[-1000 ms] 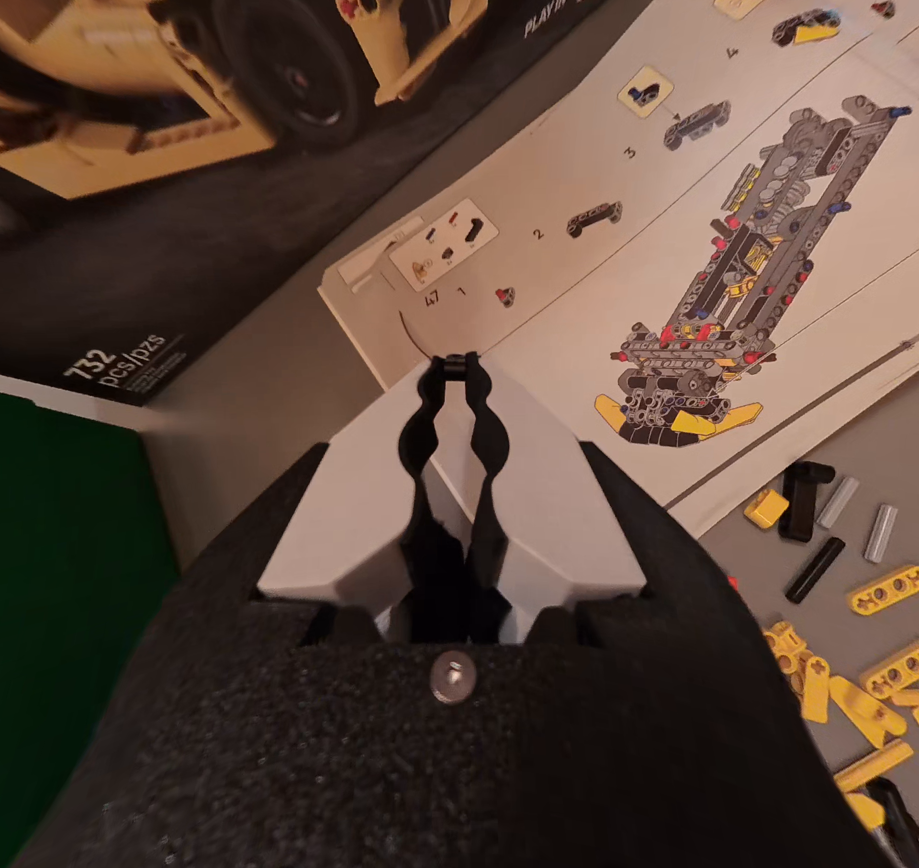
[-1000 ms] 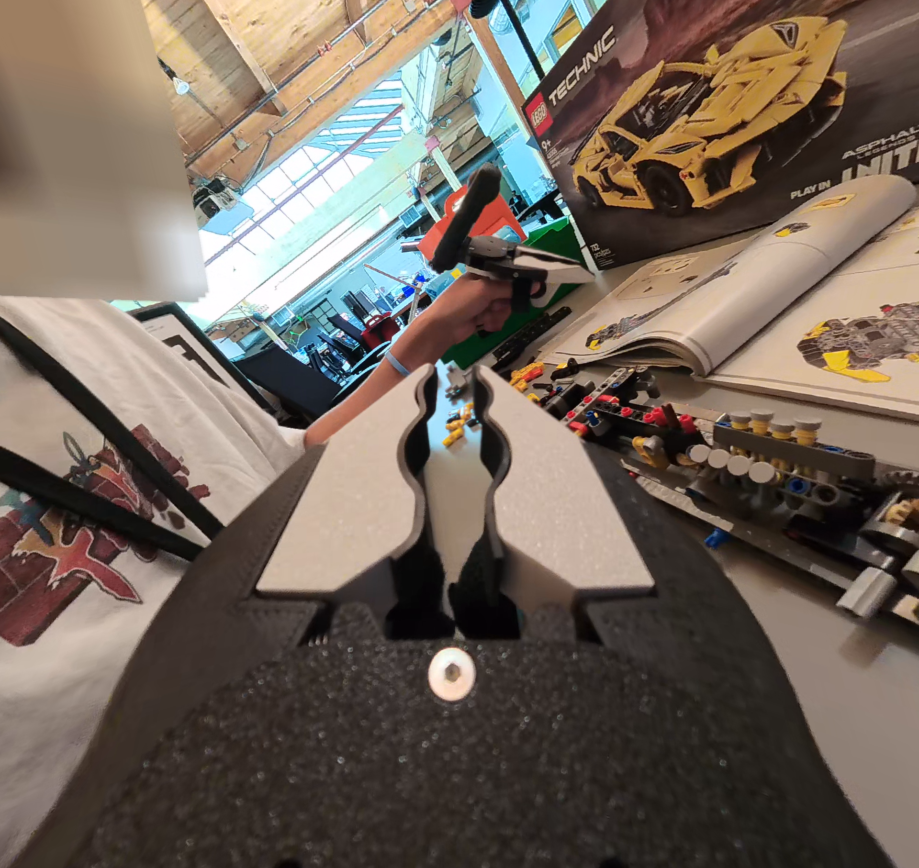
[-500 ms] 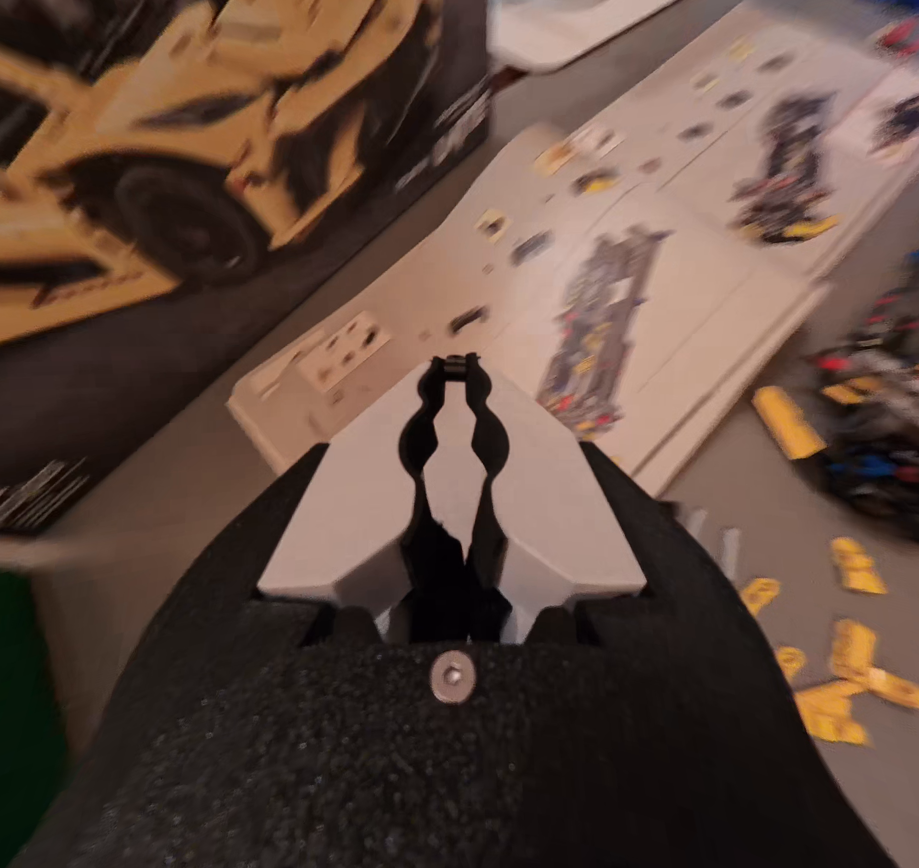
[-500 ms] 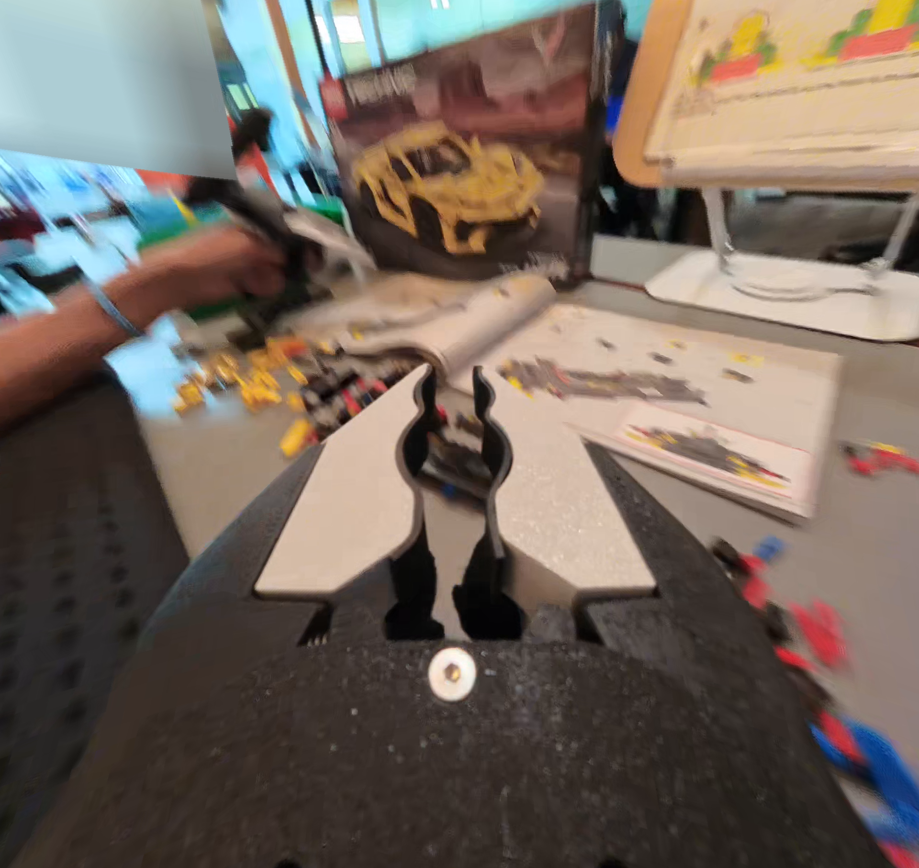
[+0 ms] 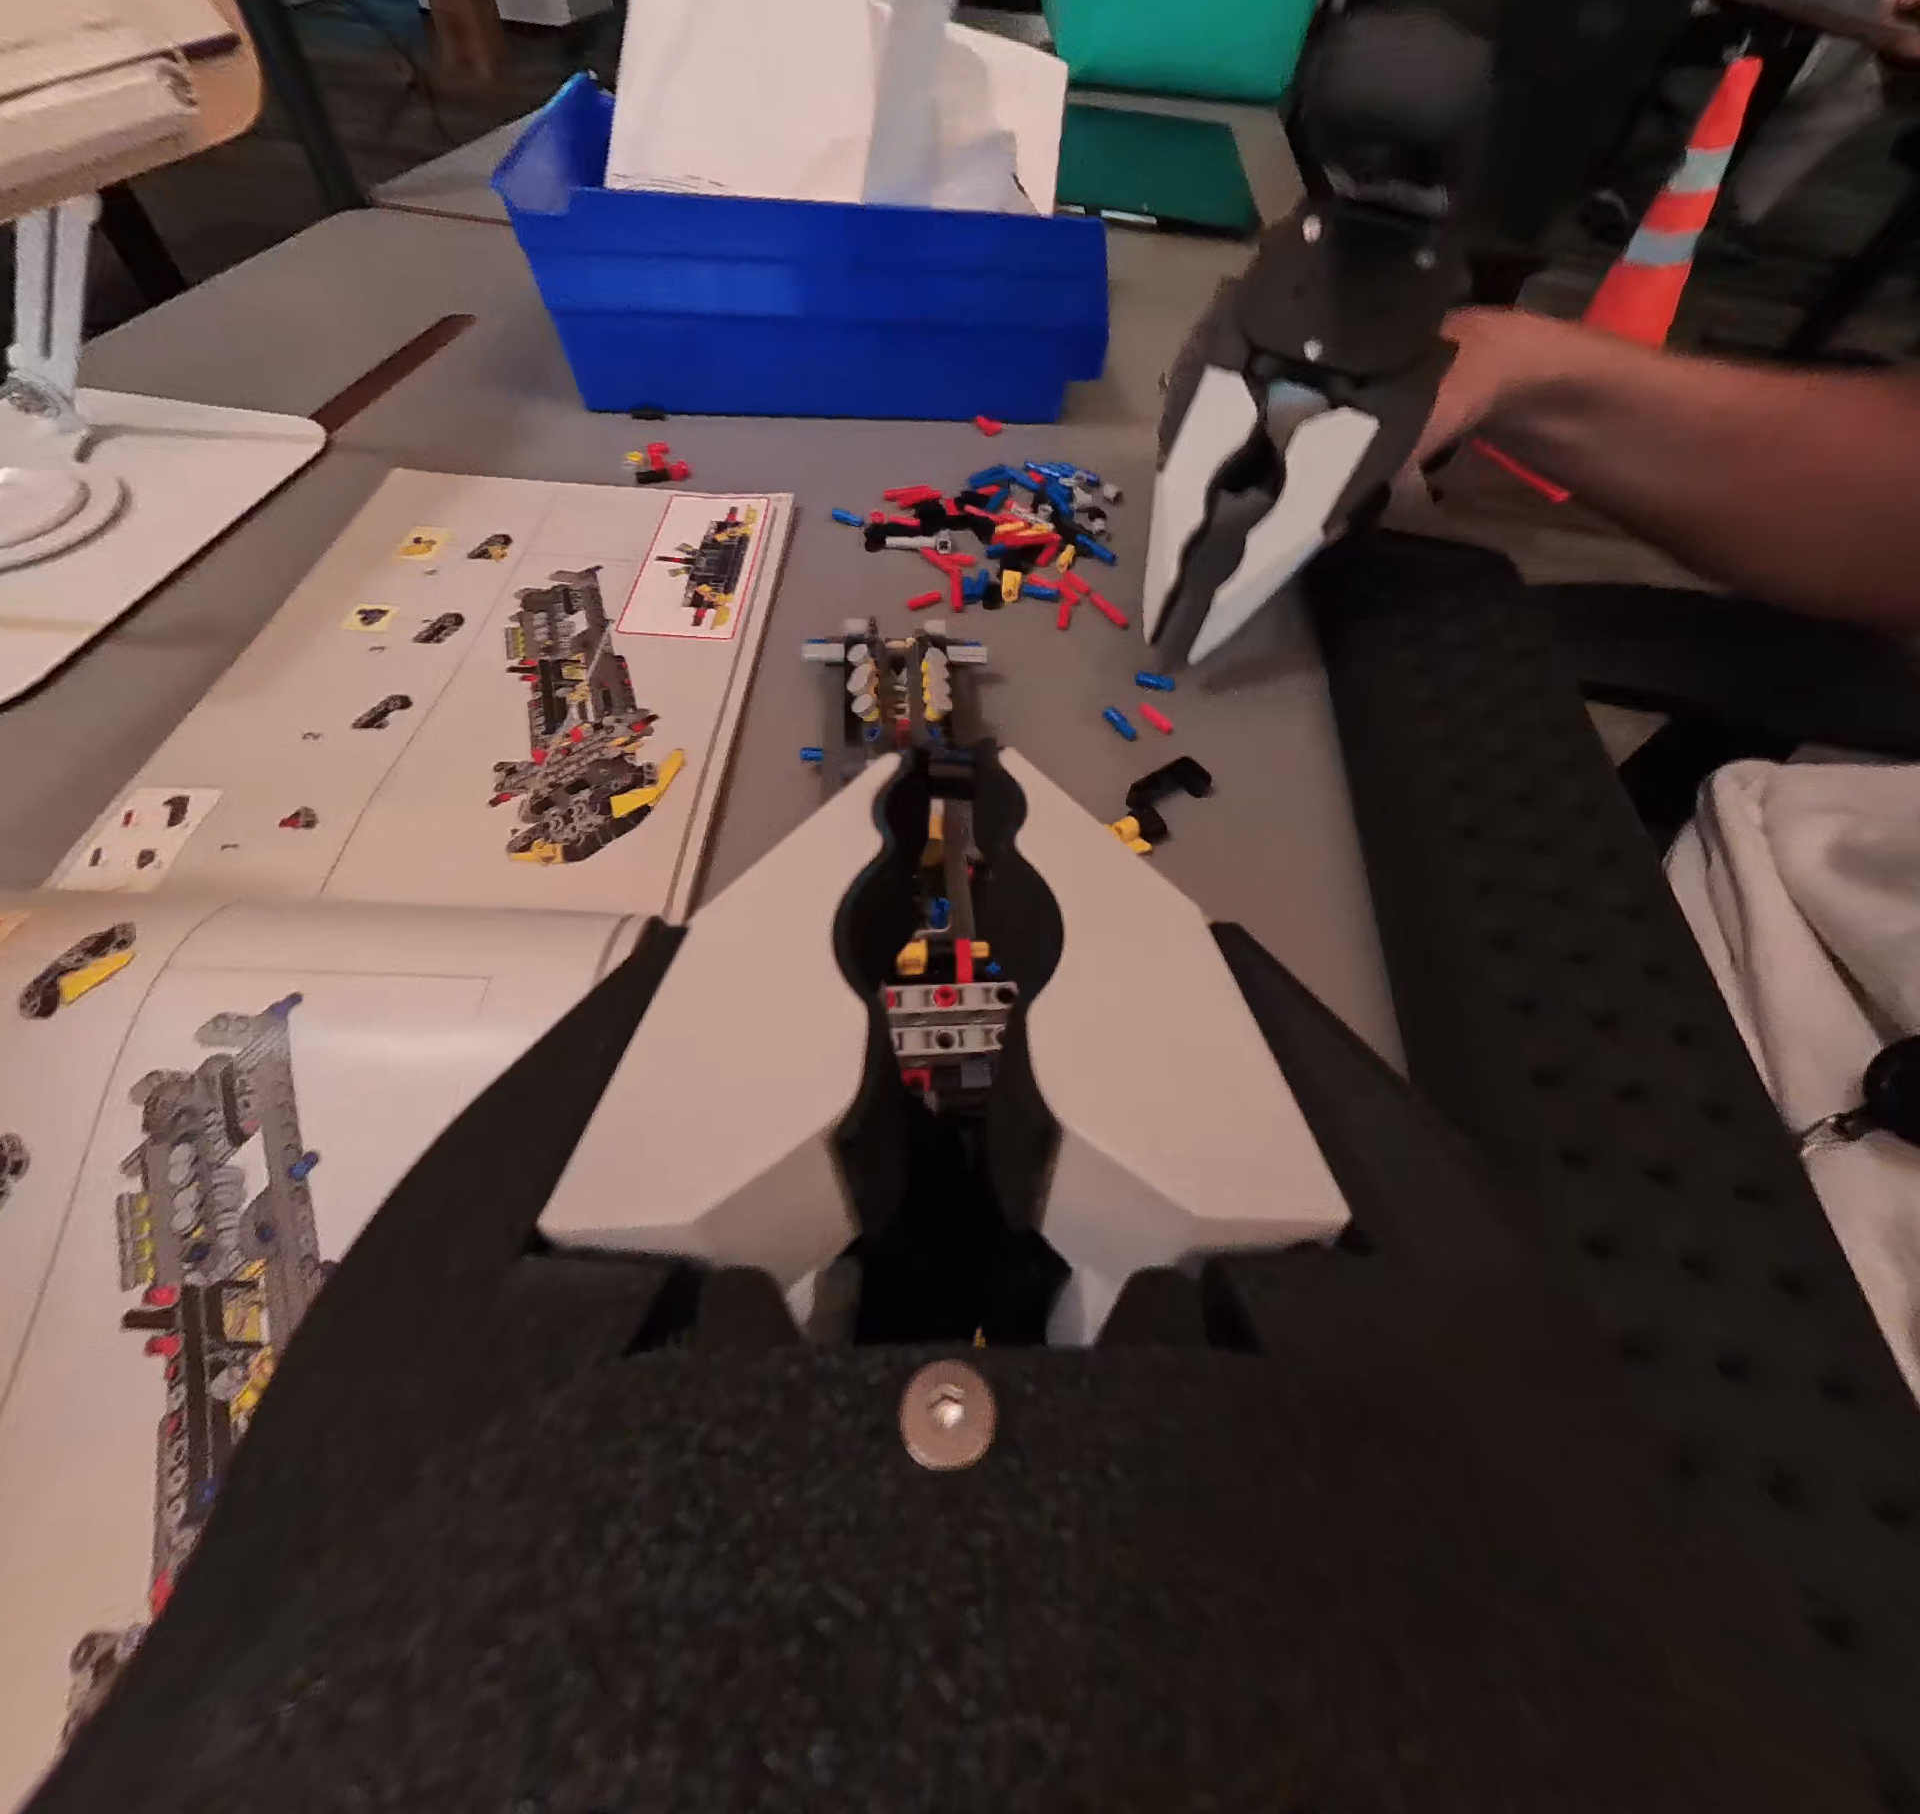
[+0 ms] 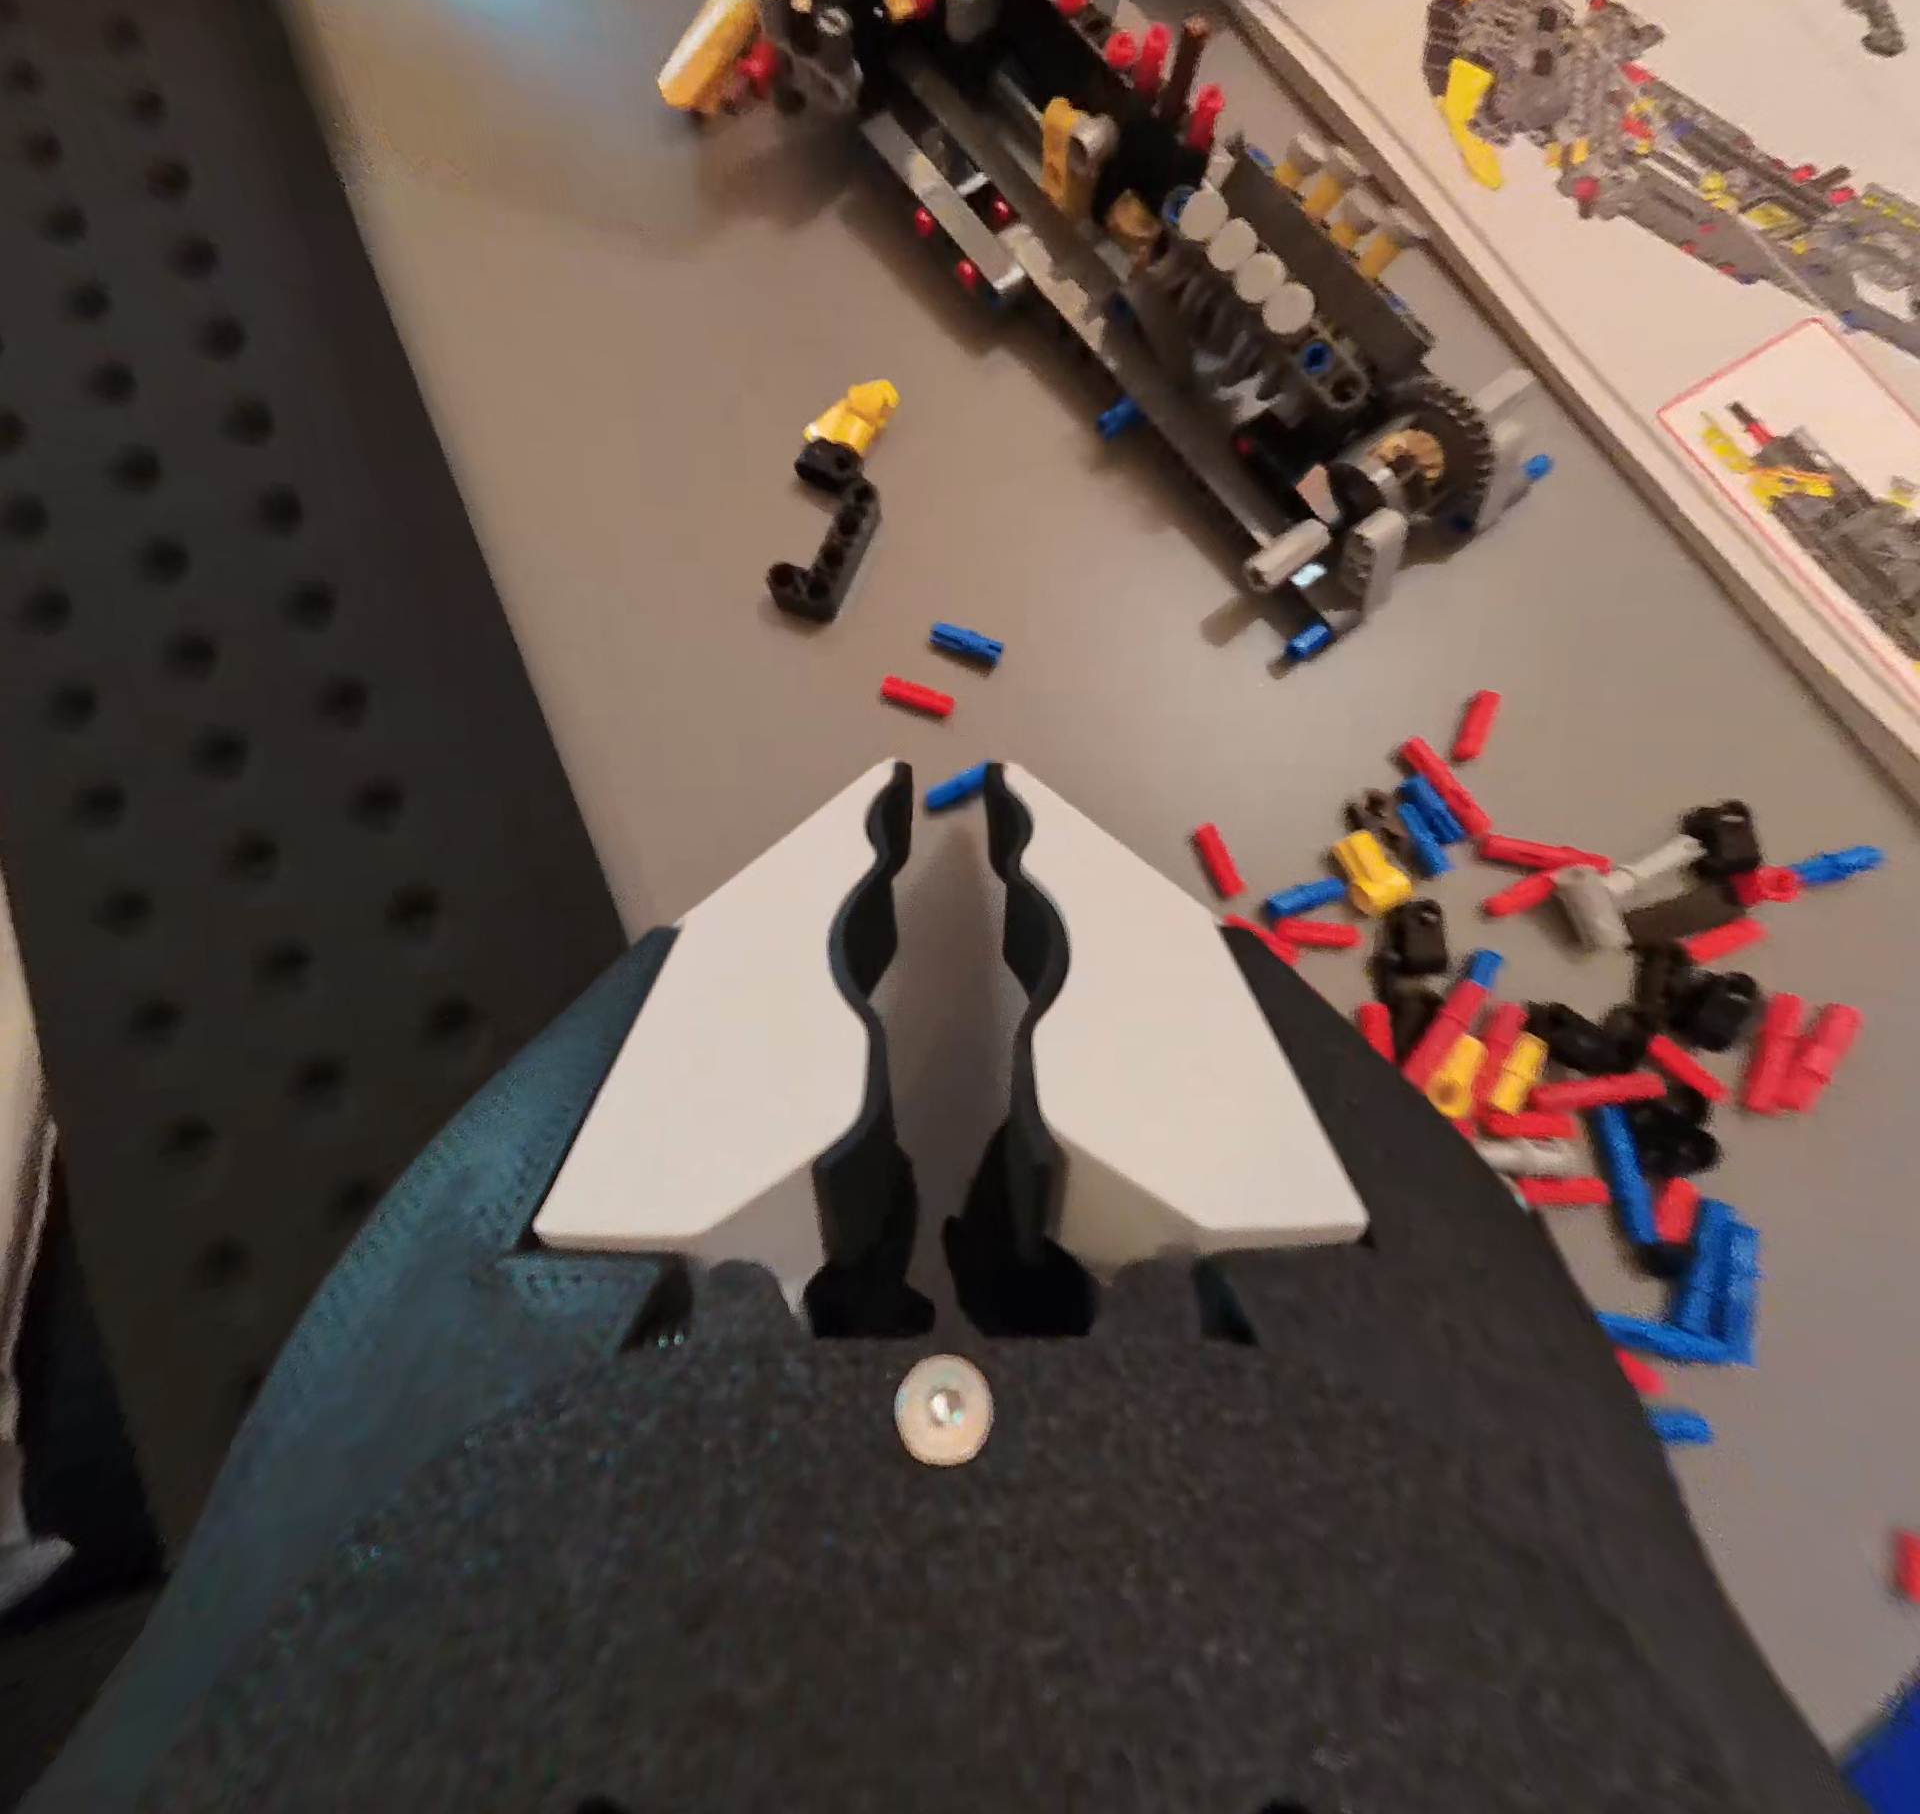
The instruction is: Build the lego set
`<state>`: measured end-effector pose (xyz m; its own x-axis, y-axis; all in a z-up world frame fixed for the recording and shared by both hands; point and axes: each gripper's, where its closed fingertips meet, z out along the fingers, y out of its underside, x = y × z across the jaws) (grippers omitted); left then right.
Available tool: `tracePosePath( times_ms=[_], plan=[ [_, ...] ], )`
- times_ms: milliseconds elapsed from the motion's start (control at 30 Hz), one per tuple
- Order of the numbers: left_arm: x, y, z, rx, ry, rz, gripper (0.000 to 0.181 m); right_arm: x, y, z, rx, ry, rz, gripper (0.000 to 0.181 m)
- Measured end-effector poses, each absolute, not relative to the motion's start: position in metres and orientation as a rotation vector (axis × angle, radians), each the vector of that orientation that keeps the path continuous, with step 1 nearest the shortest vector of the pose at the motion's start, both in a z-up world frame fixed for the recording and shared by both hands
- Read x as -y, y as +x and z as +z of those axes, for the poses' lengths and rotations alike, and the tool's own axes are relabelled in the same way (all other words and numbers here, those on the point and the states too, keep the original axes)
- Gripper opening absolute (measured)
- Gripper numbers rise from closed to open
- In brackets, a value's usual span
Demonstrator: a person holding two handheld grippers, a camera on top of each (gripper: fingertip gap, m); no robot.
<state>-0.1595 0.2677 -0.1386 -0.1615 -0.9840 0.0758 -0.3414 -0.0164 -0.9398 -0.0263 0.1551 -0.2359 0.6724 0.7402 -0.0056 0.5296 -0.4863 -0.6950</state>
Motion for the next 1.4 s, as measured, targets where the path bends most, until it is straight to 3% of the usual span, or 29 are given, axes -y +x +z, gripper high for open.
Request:
tracePosePath(
  times_ms=[300,500,900,1400],
  plan=[
    [-0.238,-0.152,-0.15,-1.702,-1.356,-1.218,0.006,-0.159,-0.036,-0.242,1.21,-2.15,0.384,0.014],
    [-0.22,-0.149,-0.164,-1.811,-1.33,-1.188,0.006,-0.166,0.0,-0.216,1.066,-2.19,0.403,0.014],
    [-0.222,-0.151,-0.174,-1.848,-1.357,-1.154,0.007,-0.151,0.024,-0.238,1.093,-2.279,0.242,0.013],
    [-0.2,-0.156,-0.202,-2.03,-1.371,-1.139,0.006,-0.146,-0.046,-0.23,0.945,-2.125,0.571,0.013]
  ],
)
